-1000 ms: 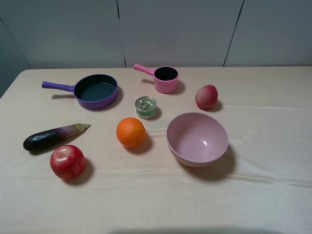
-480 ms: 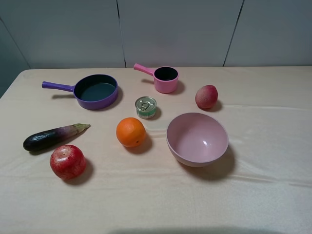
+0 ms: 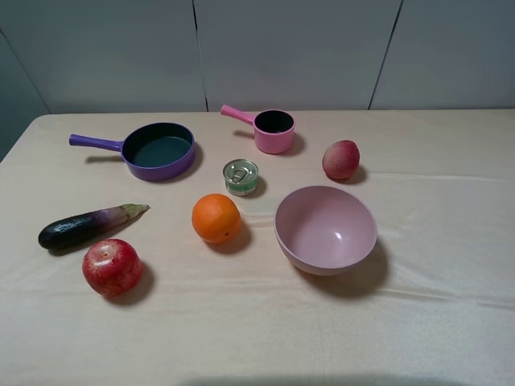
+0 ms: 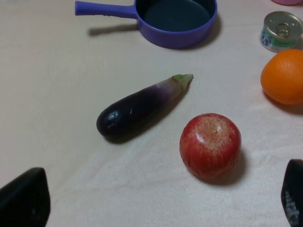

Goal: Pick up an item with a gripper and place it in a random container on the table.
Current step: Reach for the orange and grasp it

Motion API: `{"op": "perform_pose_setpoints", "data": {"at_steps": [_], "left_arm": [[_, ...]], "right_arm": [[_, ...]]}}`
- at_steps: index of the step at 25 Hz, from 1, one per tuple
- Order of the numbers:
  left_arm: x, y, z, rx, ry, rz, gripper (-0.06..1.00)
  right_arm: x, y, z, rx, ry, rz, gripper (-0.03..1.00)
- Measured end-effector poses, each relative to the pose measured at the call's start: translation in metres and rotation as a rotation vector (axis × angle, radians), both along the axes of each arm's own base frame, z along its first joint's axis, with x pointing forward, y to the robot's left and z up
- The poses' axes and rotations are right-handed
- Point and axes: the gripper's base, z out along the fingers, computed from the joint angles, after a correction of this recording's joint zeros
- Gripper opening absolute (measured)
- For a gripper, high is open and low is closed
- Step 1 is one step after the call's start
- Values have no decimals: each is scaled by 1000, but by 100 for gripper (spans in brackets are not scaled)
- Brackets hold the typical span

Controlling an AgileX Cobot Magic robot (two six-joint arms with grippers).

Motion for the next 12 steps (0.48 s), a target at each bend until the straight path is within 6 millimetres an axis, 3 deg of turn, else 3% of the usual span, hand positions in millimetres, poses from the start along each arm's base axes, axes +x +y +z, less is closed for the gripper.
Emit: {"op": "perform_pose_setpoints", "data": {"at_steps": [12], "left_arm": [[0,0,0,-1,0,-1,99]], "right_arm": [[0,0,0,0,0,0,69]]}}
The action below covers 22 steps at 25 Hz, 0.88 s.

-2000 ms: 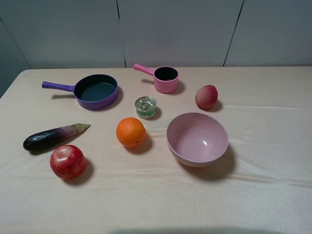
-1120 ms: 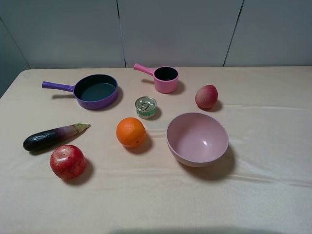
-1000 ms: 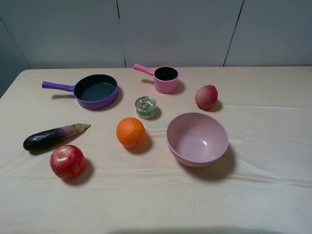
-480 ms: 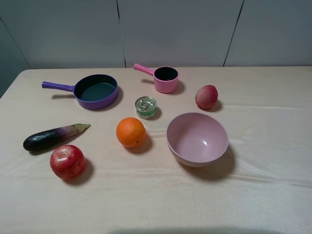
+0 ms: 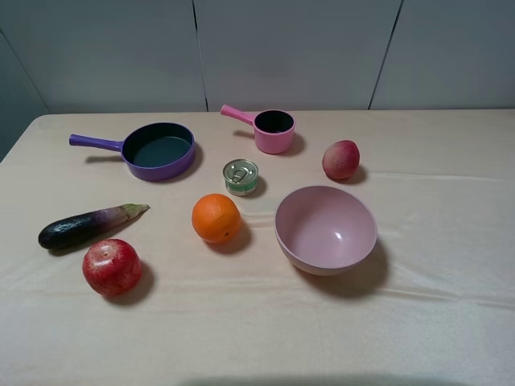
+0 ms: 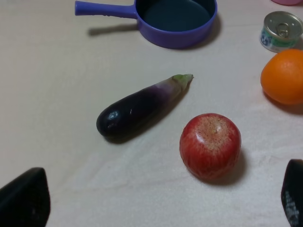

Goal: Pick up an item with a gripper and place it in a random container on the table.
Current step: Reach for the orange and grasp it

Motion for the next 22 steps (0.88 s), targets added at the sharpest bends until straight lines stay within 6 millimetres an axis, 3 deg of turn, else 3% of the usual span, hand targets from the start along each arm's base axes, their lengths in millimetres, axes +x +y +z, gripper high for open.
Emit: {"op": "perform_pose_setpoints", "data": {"at_steps": [14,22], "left_arm": [[0,-1,0,-12,1,-8,99],[22,-2,13,-7,127,-13,99]], "right_arm": [[0,0,0,0,0,0,69],[0,0,0,0,0,0,69]]}}
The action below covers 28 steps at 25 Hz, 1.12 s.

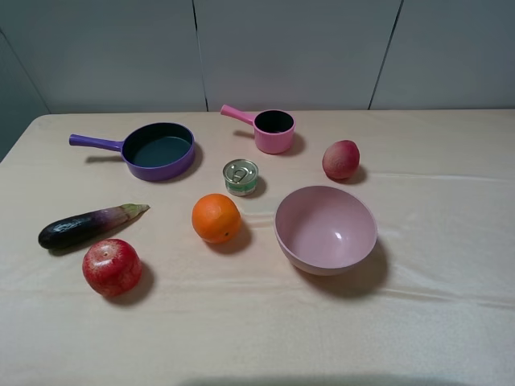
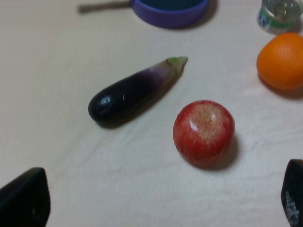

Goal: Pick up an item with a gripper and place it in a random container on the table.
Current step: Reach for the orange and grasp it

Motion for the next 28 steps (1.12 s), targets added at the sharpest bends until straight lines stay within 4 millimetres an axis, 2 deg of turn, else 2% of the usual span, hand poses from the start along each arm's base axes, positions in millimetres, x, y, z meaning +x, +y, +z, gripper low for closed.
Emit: {"op": "perform_pose_setpoints", "data": {"at_steps": [8,13,20,28], "left_arm": [[38,-2,-1,57,117,-91,99],[62,-11,-2,80,183,-210,99],[95,-36,-2,161,297,-404,99],[133,-72,-6,241,398,-547,99]], "right_arm": [[0,0,0,0,0,0,69],[0,0,0,0,0,0,69],[0,0,0,0,0,0,69],[0,0,0,0,0,0,69]]}}
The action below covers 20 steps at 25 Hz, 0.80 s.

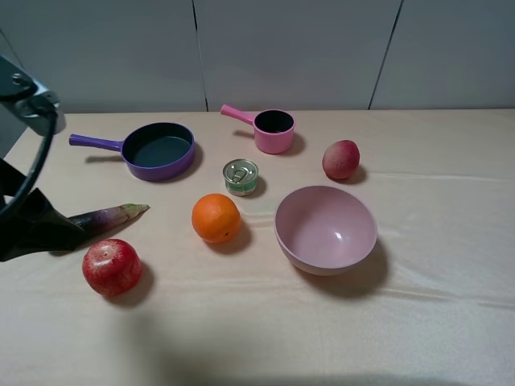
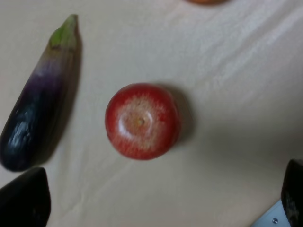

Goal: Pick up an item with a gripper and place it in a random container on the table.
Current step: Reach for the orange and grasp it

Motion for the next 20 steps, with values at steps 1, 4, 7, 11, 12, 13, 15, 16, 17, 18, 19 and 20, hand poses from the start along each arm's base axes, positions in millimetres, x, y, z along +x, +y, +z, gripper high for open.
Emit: {"op": "perform_pose_setpoints", "data": {"at_steps": [1,4,7,11,12,13,15,16,17,18,19,20], "left_arm": [[4,-4,0,7,8,-14,99],[17,-19,-2,37,32,-59,99],[28,-32,-4,65,46,-104,99],[42,-47,-10,96,73,-163,99],[47,-50,-12,105,80,-177,99],[51,-53,-14,112,86,-186,99],[60,-59,-18,126,99,-206,99],[63,-62,-20,133,103,-219,99],[67,-65,-24,142,112,-232,99],[71,-67,-26,148,113,-248,99],[76,-70,-31,159,121,-268,99],[80,-73,-34,164,123,-281,99]], "right_arm": [[0,0,0,0,0,0,69],[0,0,0,0,0,0,69],[0,0,0,0,0,0,69],[0,0,0,0,0,0,69],[0,0,0,0,0,0,69],[0,0,0,0,0,0,69],[0,0,0,0,0,0,69],[0,0,0,0,0,0,69],[0,0,0,0,0,0,69],[0,0,0,0,0,0,69],[0,0,0,0,0,0,69],[0,0,0,0,0,0,69]]}}
